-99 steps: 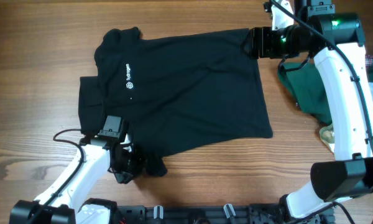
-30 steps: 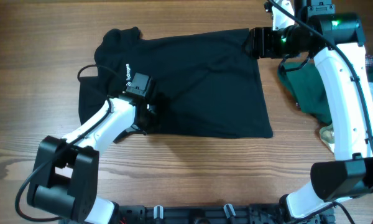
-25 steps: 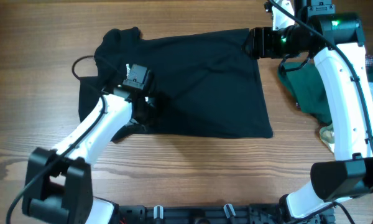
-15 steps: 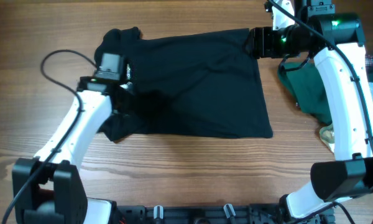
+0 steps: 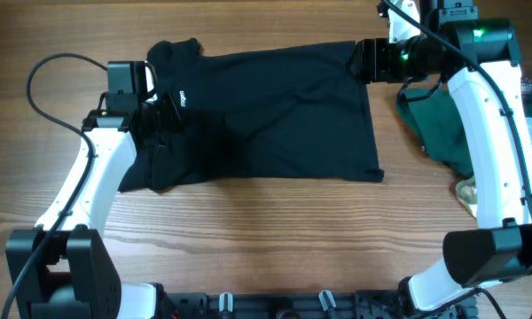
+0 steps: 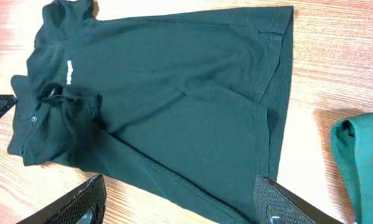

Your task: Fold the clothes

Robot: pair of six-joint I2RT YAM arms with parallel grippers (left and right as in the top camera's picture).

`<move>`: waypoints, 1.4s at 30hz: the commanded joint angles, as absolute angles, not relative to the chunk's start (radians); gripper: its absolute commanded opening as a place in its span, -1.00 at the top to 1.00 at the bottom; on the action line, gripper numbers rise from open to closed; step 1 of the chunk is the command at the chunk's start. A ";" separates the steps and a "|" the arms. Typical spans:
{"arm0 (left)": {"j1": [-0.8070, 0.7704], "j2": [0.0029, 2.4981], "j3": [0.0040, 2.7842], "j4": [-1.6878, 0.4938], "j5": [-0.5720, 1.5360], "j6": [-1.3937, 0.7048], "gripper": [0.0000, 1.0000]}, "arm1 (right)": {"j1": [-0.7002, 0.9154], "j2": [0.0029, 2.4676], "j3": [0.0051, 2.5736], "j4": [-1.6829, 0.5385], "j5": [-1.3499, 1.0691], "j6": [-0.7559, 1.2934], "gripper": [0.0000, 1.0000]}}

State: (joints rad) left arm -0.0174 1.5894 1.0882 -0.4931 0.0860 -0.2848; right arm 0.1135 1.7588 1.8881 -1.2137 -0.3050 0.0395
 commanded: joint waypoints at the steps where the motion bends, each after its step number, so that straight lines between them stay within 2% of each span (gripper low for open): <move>1: -0.013 1.597 1.102 -0.501 0.099 -0.265 -0.56 | 0.115 1.752 1.883 -1.230 -0.266 0.031 -0.55; 5: -0.013 1.597 1.102 -0.536 0.093 -0.266 -0.58 | 0.113 1.778 1.854 -1.294 -0.170 0.089 -0.62; 8: -0.013 1.598 1.102 -0.578 0.092 -0.265 -0.60 | 0.109 1.794 1.711 -1.299 -0.167 0.114 -0.61; 14: -0.013 1.599 1.102 -0.603 0.085 -0.265 -0.64 | 0.076 1.794 1.367 -1.300 -0.182 0.213 -0.44; 20: -0.013 1.599 1.102 -0.603 0.085 -0.265 -0.68 | 0.076 1.794 1.329 -1.336 -0.179 0.345 -0.47; 32: -0.013 1.599 1.102 -0.603 0.086 -0.265 -0.67 | 0.068 1.794 1.176 -1.046 -0.080 0.602 -0.44; 38: -0.013 1.599 1.102 -0.622 0.086 -0.265 -0.65 | 0.068 1.794 1.075 -0.899 -0.071 0.718 -0.19; 40: -0.013 1.599 1.102 -0.622 0.086 -0.265 -0.65 | 0.068 1.794 1.058 -0.869 -0.073 0.718 0.08; 41: -0.013 1.599 1.102 -0.622 0.086 -0.265 -0.65 | 0.068 1.794 1.058 -0.863 -0.073 0.717 0.29; 42: -0.013 1.599 1.102 -0.621 0.085 -0.265 -0.65 | 0.068 1.793 1.061 -0.864 -0.073 0.706 0.60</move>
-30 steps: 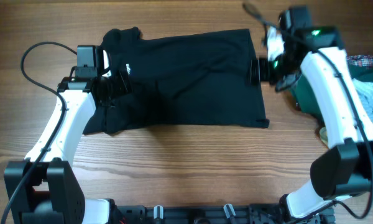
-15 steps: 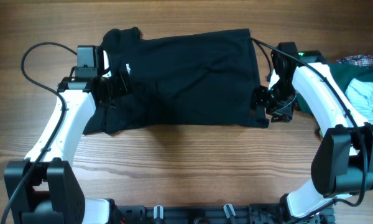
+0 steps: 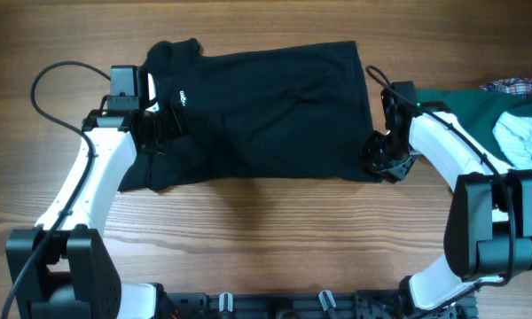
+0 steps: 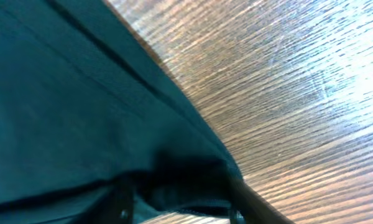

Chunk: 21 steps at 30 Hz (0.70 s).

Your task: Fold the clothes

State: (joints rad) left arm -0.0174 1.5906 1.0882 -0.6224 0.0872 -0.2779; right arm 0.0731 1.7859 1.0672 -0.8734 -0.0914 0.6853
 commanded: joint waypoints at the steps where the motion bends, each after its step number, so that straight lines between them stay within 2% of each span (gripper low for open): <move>1: -0.013 1.599 1.102 -0.622 0.085 -0.265 -0.65 | 0.068 1.791 1.063 -0.867 -0.073 0.687 0.74; 3: -0.013 1.599 1.102 -0.622 0.085 -0.265 -0.65 | 0.068 1.789 1.072 -0.884 -0.073 0.654 0.91; 11: -0.013 1.599 1.102 -0.622 0.085 -0.265 -0.66 | 0.068 1.641 1.102 -0.945 -0.054 0.545 0.91; 14: -0.013 1.599 1.102 -0.622 0.085 -0.265 -0.66 | 0.068 1.629 1.107 -0.908 -0.111 0.466 0.91; 21: -0.013 1.599 1.102 -0.622 0.086 -0.266 -0.66 | 0.068 1.630 1.107 -0.675 -0.111 0.459 0.91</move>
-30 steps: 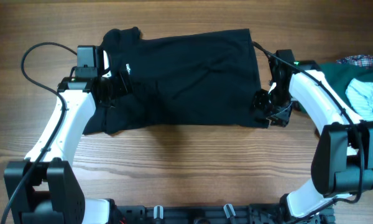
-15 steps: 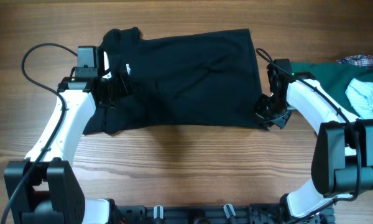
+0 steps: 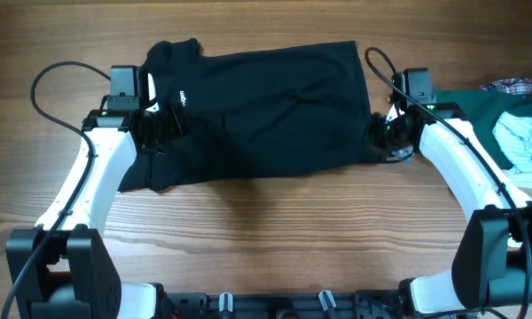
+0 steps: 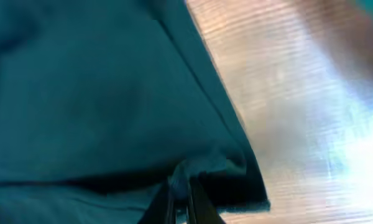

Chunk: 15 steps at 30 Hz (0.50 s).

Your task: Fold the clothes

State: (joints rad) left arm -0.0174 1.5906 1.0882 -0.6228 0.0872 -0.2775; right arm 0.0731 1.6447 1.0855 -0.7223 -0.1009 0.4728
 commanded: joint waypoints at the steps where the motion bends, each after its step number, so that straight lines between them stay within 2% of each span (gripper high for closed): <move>1: -0.013 1.599 1.102 -0.622 0.085 -0.266 -0.66 | 0.068 1.631 1.107 -0.649 -0.104 0.478 0.91; 13: -0.013 1.599 1.102 -0.621 0.085 -0.269 -0.66 | 0.068 1.790 1.107 -0.463 -0.021 0.469 0.91; 15: -0.013 1.599 1.102 -0.620 0.086 -0.268 -0.73 | 0.068 1.794 1.107 -0.447 -0.022 0.469 0.91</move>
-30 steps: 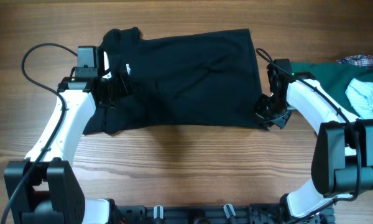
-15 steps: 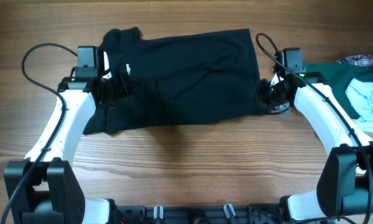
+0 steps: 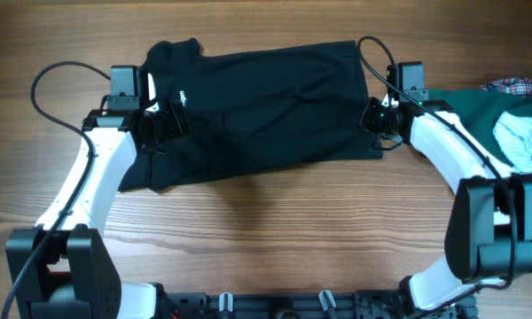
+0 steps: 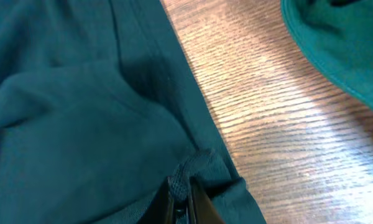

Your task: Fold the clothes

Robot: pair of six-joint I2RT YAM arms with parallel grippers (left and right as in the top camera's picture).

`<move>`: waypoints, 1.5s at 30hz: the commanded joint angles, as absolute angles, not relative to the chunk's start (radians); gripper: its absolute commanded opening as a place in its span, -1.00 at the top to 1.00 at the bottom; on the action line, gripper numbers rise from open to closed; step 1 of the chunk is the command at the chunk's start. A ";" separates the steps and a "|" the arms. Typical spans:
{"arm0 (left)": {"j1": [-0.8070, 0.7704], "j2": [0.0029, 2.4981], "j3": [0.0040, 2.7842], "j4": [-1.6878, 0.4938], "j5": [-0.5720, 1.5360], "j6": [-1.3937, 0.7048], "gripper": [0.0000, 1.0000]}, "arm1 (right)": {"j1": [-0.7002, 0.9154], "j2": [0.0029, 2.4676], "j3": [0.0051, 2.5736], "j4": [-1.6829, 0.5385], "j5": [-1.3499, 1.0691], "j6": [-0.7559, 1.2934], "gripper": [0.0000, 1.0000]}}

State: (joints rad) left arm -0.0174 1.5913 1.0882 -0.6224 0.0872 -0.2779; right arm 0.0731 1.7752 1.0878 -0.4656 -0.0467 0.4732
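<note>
A black polo shirt [image 3: 266, 106] lies spread across the table, collar to the left and hem to the right. My right gripper [image 3: 372, 120] is at the hem's near right corner. In the right wrist view it [image 4: 183, 193] is shut on a pinched ridge of the shirt's fabric [image 4: 81, 112], and the corner is drawn in from the near edge. My left gripper [image 3: 164, 122] rests on the sleeve area beside the collar. Dark cloth hides how its fingers stand.
A green garment [image 3: 474, 102] lies just right of the right arm, its edge also showing in the wrist view [image 4: 342, 43]. Beyond it at the table's right edge are a plaid cloth [image 3: 514, 86] and a pale striped garment [image 3: 525, 142]. Bare wood [image 3: 275, 230] lies in front of the shirt.
My right gripper, shut on the hem corner, has moved toward the far side of the table, pulling the corner with it. The shirt's near edge now slants upward to the right. The left arm is unchanged.
My right gripper first hung open high over the shirt's far right corner. Then it was down at the near right hem corner with open fingers around the fabric. Then it was shut on that corner, and now holds it farther back. The left gripper stayed at the sleeve throughout.
</note>
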 commanded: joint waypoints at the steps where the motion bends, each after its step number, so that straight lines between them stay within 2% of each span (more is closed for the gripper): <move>1: -0.014 1.600 1.102 -0.617 0.089 -0.264 -0.76 | 0.068 1.794 1.107 -0.441 -0.022 0.469 0.91; 4: -0.032 1.618 1.102 -0.598 0.159 -0.160 -0.76 | 0.068 1.794 1.107 -0.439 -0.022 0.465 0.91; 7: -0.039 1.687 1.102 -0.582 0.125 -0.152 -0.72 | 0.068 1.794 1.107 -0.438 -0.023 0.463 0.91; 9: -0.039 1.764 1.102 -0.524 0.092 -0.152 -0.60 | 0.068 1.794 1.107 -0.441 -0.030 0.445 0.91; 14: -0.039 1.798 1.102 -0.446 0.031 -0.129 -0.55 | 0.068 1.794 1.107 -0.457 -0.029 0.445 0.91; 17: -0.038 1.813 1.102 -0.417 0.007 -0.074 -0.47 | 0.068 1.794 1.107 -0.458 -0.029 0.445 0.91; 21: -0.033 1.826 1.102 -0.364 -0.002 -0.055 -0.24 | 0.068 1.794 1.107 -0.462 -0.029 0.445 0.91; 27: -0.026 1.869 1.102 -0.320 -0.005 -0.025 -0.10 | 0.068 1.794 1.107 -0.466 -0.028 0.446 0.91; 30: -0.024 1.887 1.102 -0.306 -0.006 -0.003 0.12 | 0.068 1.794 1.107 -0.468 -0.028 0.447 0.91; 32: -0.023 1.891 1.102 -0.294 -0.006 -0.003 0.36 | 0.068 1.794 1.107 -0.468 -0.028 0.447 0.91; 35: -0.021 1.891 1.102 -0.283 -0.014 -0.005 0.88 | 0.068 1.794 1.107 -0.471 -0.028 0.447 0.92; 36: -0.019 1.890 1.102 -0.284 -0.028 -0.008 0.92 | 0.068 1.794 1.107 -0.472 -0.028 0.447 0.91; 45: 0.067 1.856 1.102 -0.307 -0.043 -0.137 0.92 | 0.068 1.794 1.107 -0.501 0.039 0.447 0.90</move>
State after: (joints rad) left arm 0.0322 1.8816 1.0897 -0.3069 -0.0189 -0.0826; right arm 0.0731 1.7824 1.0882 -0.5011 -0.0078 0.4652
